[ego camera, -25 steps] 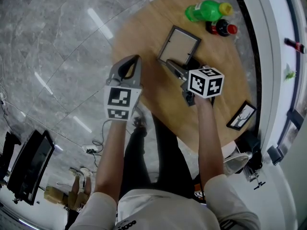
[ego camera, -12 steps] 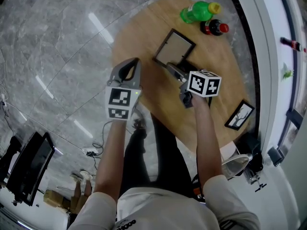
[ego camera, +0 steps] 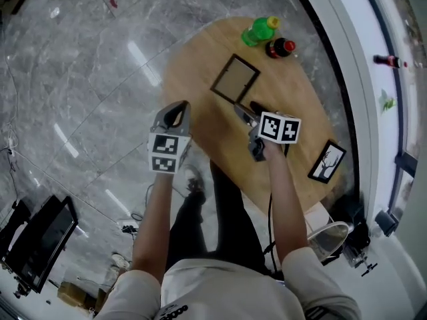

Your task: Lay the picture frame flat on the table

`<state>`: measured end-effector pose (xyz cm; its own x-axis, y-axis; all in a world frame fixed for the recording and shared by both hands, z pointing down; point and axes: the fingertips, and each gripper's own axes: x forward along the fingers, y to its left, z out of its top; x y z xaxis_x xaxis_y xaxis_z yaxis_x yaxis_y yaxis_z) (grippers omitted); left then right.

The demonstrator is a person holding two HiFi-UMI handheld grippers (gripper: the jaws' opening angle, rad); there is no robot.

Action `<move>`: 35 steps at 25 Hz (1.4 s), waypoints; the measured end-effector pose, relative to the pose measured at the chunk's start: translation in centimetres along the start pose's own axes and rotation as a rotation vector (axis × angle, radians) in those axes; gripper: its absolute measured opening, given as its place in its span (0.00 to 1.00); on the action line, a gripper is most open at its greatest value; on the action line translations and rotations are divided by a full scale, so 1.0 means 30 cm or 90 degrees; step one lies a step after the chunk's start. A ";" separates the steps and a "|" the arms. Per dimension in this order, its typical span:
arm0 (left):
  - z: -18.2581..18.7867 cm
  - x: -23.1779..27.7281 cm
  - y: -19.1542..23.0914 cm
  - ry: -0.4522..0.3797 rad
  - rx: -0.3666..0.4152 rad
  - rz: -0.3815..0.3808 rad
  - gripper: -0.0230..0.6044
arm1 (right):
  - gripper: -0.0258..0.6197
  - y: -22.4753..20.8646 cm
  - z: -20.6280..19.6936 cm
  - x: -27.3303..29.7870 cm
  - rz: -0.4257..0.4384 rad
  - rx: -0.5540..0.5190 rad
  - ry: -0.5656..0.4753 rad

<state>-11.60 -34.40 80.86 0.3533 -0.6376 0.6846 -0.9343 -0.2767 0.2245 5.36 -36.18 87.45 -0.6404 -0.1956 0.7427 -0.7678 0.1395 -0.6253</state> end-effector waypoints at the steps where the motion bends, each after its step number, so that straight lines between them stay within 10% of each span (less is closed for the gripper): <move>1: 0.013 -0.023 -0.003 -0.005 -0.001 0.002 0.05 | 0.47 0.024 0.008 -0.029 -0.001 -0.008 -0.007; 17: 0.377 -0.706 -0.248 -0.182 0.079 -0.012 0.05 | 0.26 0.608 0.006 -0.716 -0.022 -0.170 -0.210; 35: 0.425 -1.346 -0.498 -0.302 0.131 -0.055 0.05 | 0.05 1.076 -0.259 -1.323 -0.109 -0.352 -0.365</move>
<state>-11.33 -13.71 41.02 0.4558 -0.8481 0.2701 -0.8891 -0.4481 0.0936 5.86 -16.36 39.65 -0.5193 -0.7037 0.4849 -0.8486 0.4919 -0.1948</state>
